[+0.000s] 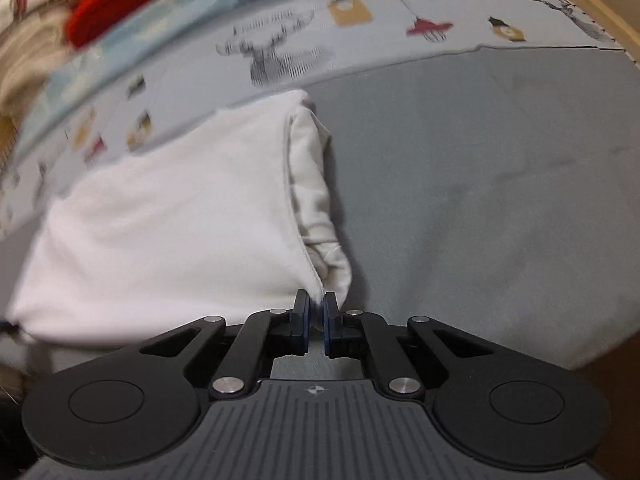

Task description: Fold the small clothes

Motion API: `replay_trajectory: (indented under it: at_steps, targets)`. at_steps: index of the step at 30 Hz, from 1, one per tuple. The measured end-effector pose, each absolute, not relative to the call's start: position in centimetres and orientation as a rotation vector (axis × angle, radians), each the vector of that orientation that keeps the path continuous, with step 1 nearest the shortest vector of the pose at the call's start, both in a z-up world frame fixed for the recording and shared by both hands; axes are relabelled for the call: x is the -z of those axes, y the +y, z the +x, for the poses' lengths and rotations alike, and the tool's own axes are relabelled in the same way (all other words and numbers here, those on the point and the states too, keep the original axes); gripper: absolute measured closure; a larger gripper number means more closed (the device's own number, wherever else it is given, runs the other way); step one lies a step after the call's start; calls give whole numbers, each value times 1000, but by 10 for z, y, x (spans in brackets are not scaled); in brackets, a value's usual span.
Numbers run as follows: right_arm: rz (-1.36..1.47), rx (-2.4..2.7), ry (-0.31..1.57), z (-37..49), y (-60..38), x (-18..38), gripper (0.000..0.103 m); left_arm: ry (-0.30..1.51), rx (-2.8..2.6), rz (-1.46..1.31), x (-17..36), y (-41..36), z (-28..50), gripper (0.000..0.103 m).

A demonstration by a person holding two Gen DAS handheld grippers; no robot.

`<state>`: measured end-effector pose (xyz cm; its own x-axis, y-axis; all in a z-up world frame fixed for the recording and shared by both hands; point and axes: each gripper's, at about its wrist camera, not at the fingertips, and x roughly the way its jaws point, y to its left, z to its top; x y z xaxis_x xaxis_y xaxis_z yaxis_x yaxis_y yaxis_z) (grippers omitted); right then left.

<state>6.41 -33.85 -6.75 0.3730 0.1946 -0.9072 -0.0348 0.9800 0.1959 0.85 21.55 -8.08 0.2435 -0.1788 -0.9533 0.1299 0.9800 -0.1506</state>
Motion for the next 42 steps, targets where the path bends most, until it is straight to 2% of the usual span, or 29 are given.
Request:
replay_trajectory:
  at_steps: [3, 5, 8, 11, 14, 17, 20, 25, 28, 29, 33, 38, 42]
  targets:
    - [96, -99, 1302, 57, -328, 103, 96, 1358, 143, -19, 99, 214, 7, 84]
    - [52, -83, 1279, 56, -317, 105, 93, 1315, 142, -67, 95, 216, 7, 78]
    - [2, -53, 1169, 53, -307, 90, 84, 1200, 142, -194, 79, 227, 5, 78]
    - [20, -64, 1066, 53, -305, 77, 78, 1202, 194, -217, 79, 217, 9, 78]
    - [-4, -102, 1119, 62, -299, 91, 75, 1326, 171, -137, 104, 201, 18, 79]
    - [-79, -62, 1223, 68, -300, 109, 61, 1331, 175, -116, 105, 199, 25, 77]
    - [-85, -78, 1190, 74, -299, 91, 61, 1298, 156, -145, 96, 206, 26, 76]
    - [-123, -103, 891, 73, -317, 19, 59, 1268, 140, -149, 86, 213, 26, 69]
    - [-17, -66, 772, 67, -338, 11, 58, 1268, 132, -136, 88, 201, 37, 64]
    - [18, -19, 755, 65, -343, 14, 58, 1265, 127, -137, 88, 201, 39, 61]
    - [84, 58, 716, 66, -349, 16, 59, 1257, 112, -147, 90, 199, 51, 58]
    - [2, 12, 766, 71, -336, 27, 59, 1245, 89, -150, 92, 195, 62, 47]
    - [-26, 3, 787, 72, -333, 30, 59, 1243, 66, -167, 92, 196, 70, 42]
